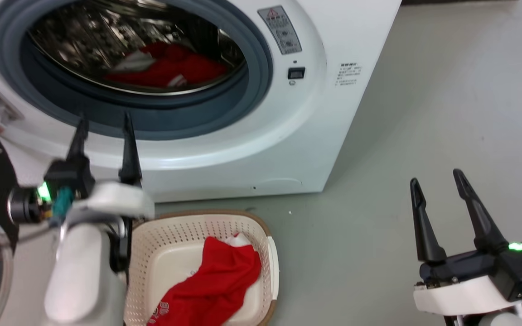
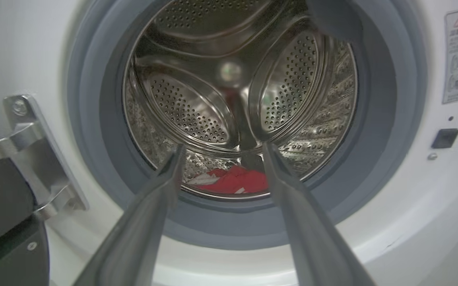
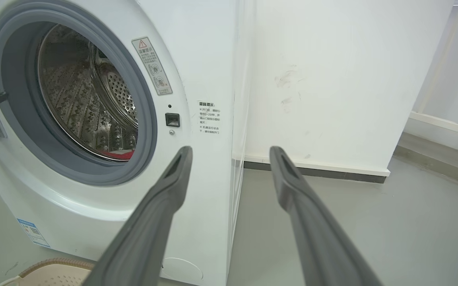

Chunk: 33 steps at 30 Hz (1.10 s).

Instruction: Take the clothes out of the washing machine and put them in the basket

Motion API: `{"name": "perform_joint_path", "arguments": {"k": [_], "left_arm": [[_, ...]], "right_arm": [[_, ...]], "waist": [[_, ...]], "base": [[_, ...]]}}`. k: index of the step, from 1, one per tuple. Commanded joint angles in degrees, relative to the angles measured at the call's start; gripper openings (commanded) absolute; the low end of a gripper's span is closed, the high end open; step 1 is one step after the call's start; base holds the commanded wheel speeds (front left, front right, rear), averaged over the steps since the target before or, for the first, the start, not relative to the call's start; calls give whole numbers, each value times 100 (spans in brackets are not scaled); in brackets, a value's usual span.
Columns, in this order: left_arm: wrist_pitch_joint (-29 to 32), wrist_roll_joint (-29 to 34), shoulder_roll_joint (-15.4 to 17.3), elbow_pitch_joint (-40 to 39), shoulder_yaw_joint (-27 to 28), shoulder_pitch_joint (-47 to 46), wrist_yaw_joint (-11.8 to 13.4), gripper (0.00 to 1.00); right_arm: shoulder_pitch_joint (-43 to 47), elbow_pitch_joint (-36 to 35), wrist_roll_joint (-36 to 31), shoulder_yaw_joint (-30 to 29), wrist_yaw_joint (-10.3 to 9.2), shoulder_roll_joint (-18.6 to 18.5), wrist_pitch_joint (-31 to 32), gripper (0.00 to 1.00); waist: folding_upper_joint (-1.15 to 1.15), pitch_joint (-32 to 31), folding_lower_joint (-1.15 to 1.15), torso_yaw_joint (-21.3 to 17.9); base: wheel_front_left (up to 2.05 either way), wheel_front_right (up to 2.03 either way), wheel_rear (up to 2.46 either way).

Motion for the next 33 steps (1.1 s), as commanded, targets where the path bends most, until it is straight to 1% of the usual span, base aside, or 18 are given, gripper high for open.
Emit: {"name": "perform_joint_path", "arguments": {"k": [1,2,3,8,10,20,27,33], "left_arm": [[-16,85,133,353,-33,-469,-85,100],[-16,116,185,507,-46,-666,-115,100],[-16,116,185,507,-46,-666,-115,100],[-16,249,435,1374,-166,-1683,-232,100],[71,312,530,1722,-244,-2104,-277,100],[615,460,974,3077,-395,-4095,-382,100],[1097,620,1262,3759,-590,-5133,-464,100],[1556,658,1348,4226,-734,-5933,-538,100]], "right_arm": [[-163,-22,25,13,-4,11,-12,100],[-214,-25,34,16,-4,12,-12,100],[-214,-25,34,16,-4,12,-12,100],[-423,-62,105,-3,-4,10,-12,100],[-486,-78,128,-11,-4,10,-12,100],[-904,-196,330,-30,-4,11,-12,100],[-1172,-319,537,-60,-4,11,-12,100],[-1317,-370,645,-49,-4,11,-11,100]], "waist": [[0,304,-1,-124],[0,385,-1,-154],[0,385,-1,-154],[0,791,-1,-316],[0,958,-1,-378],[0,1830,-1,-676],[0,2432,-1,-823],[0,2851,-1,-884]], "base": [[0,0,0],[0,0,0],[0,0,0],[0,0,0],[0,0,0],[0,0,0],[0,0,0],[0,0,0]]}}
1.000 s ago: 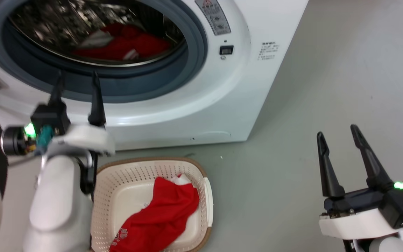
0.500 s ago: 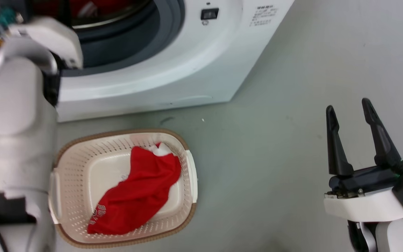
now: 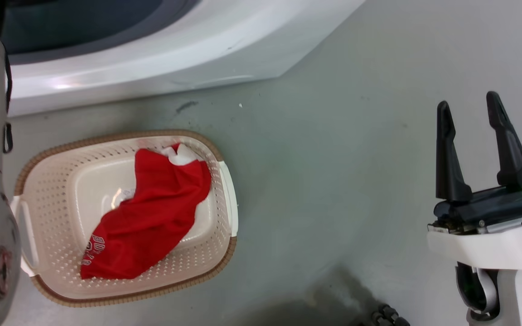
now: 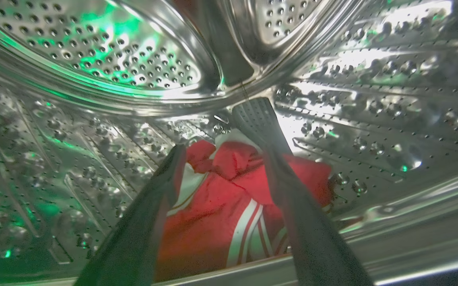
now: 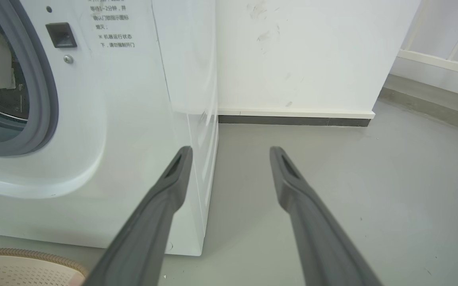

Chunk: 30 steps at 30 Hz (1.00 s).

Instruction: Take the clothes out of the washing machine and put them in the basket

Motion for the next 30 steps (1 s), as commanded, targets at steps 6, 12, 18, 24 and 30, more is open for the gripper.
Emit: {"name": "perform_joint_path", "arguments": {"k": [6,12,18,24,30], "left_arm": [[687,20,61,450,-134,-945,-79,100],[1702,-52,82,955,-208,-1696,-163,100],[2827,-185,84,1340,-169,-2168,-155,100],[3531,-217,147,1471,-211,-2285,-118,100],[3524,-291,216,1503,-235,-2135,-97,100]], "right_arm": [[-217,-87,153,-71,-4,12,-12,100],[-247,-127,277,28,-4,12,-12,100],[-313,-187,367,66,-4,12,-12,100],[-353,-223,428,46,-4,12,-11,100],[-331,-234,441,78,-4,12,-11,100]], "waist": [[0,521,-1,-91],[0,777,-1,-187],[0,916,-1,-286],[0,1017,-1,-368],[0,1084,-1,-394]], "base": [[0,0,0],[0,0,0],[0,0,0],[0,0,0],[0,0,0]]}}
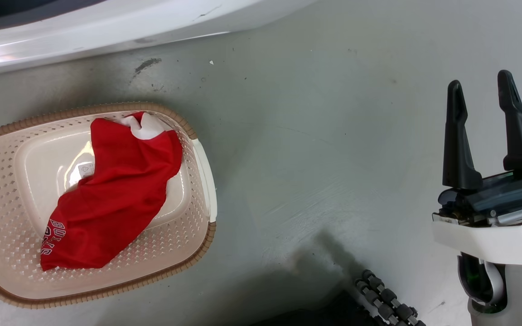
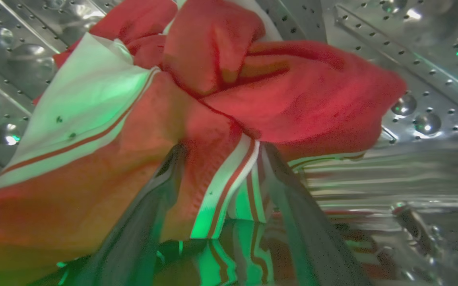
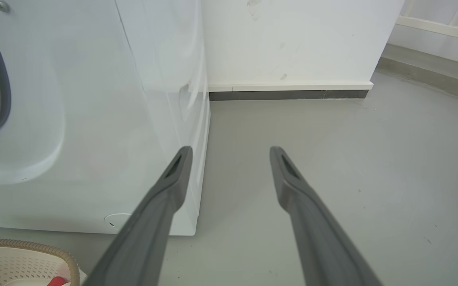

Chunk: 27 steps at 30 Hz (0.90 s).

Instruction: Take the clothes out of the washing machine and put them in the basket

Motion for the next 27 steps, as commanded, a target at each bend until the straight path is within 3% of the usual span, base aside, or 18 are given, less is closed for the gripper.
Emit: {"name": "perform_joint_path", "arguments": {"k": [1,13,14,15,16,27], "left_arm": [[-82,22,61,23,-50,118,11,100],[-310,-12,99,56,-224,276,-17,100],[-362,-1,101,39,-248,289,-4,40],[-362,-1,101,39,-248,289,-4,40],[-417,24,95,37,-295,332,-8,0],[-1077,-40,37,-248,-417,484,36,0]], "right_arm": [[-55,-15,9,22,-4,12,-11,100],[-57,-39,-4,16,-4,12,-11,100],[-51,-34,-12,13,-4,12,-11,100],[-51,-34,-12,13,-4,12,-11,100],[-39,-27,-25,3,-4,12,-11,100],[4,13,-74,-28,-4,12,-11,100]], "waist": [[0,15,-1,-2],[0,61,-1,31],[0,58,-1,33],[0,58,-1,33],[0,47,-1,41],[0,-75,-1,115]], "base": [[0,0,0],[0,0,0],[0,0,0],[0,0,0],[0,0,0],[0,0,0]]}}
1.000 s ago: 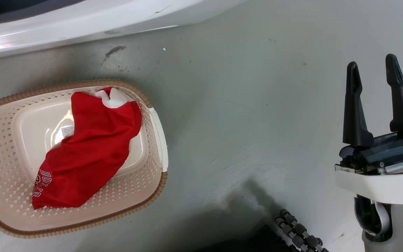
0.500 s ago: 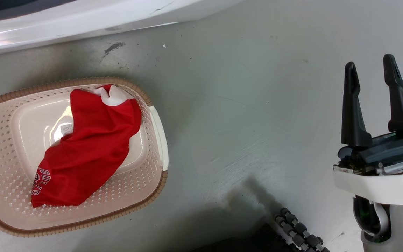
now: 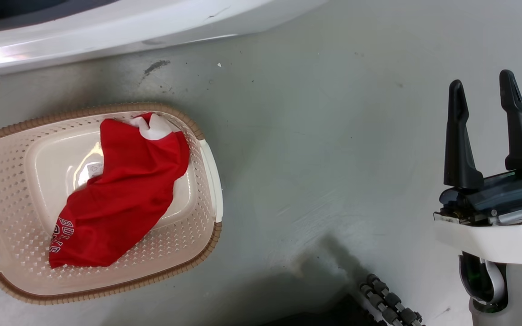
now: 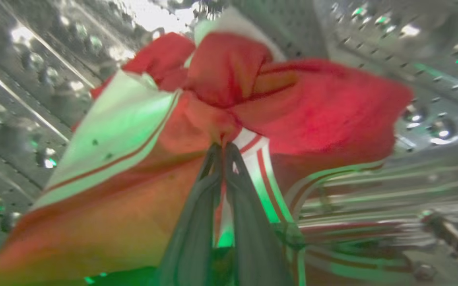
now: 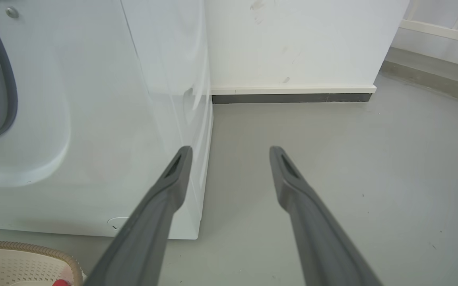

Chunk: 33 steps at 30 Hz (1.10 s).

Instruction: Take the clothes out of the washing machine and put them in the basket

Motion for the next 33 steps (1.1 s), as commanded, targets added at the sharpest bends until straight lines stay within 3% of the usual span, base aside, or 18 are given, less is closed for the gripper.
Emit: {"name": "perform_joint_path", "arguments": {"k": [1,20,33], "left_arm": [[-123,-1,-19,-60,-39,99,24,0],[-1935,-365,-342,-94,-402,1187,-183,0],[-3121,-1309,-606,-214,-1016,2421,-193,0]], "right_arm": [[8,30,-33,-15,-4,12,-13,100],[268,230,-412,12,-4,11,-13,100],[686,379,-618,44,-4,10,-12,100]], "waist": [[0,-61,0,18],[0,-1180,0,421],[0,-2174,0,650]], "base": [[0,0,0],[0,0,0],[0,0,0]]}}
